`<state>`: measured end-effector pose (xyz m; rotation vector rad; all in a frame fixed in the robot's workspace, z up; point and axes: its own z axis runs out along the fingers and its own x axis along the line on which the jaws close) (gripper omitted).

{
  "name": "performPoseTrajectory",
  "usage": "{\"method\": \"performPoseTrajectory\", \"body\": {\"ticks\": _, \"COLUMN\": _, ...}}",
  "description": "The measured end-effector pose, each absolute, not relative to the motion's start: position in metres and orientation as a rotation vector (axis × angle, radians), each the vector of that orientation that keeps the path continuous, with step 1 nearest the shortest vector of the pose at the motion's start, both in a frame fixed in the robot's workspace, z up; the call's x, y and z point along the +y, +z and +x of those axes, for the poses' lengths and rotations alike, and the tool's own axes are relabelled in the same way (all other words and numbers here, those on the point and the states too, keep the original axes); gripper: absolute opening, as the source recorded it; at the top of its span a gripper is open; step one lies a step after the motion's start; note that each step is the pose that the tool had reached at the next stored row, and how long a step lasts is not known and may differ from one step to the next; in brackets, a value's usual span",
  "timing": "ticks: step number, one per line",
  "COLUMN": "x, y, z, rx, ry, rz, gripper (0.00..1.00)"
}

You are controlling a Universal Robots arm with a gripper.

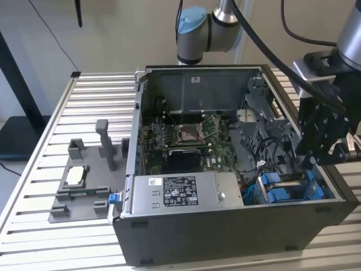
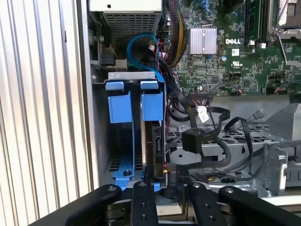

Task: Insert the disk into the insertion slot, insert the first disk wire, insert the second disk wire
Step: 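Insert the first disk wire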

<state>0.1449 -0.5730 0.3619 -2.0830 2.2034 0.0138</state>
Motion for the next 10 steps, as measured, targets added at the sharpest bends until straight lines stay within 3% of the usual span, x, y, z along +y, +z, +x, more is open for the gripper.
{"method": "performPoseTrajectory", "body": {"ticks": 10, "x": -0.565, "y": 0.384, "z": 0.137, "rx": 2.208, "ry": 0.01, "rz": -2.074, "gripper": 0.33}}
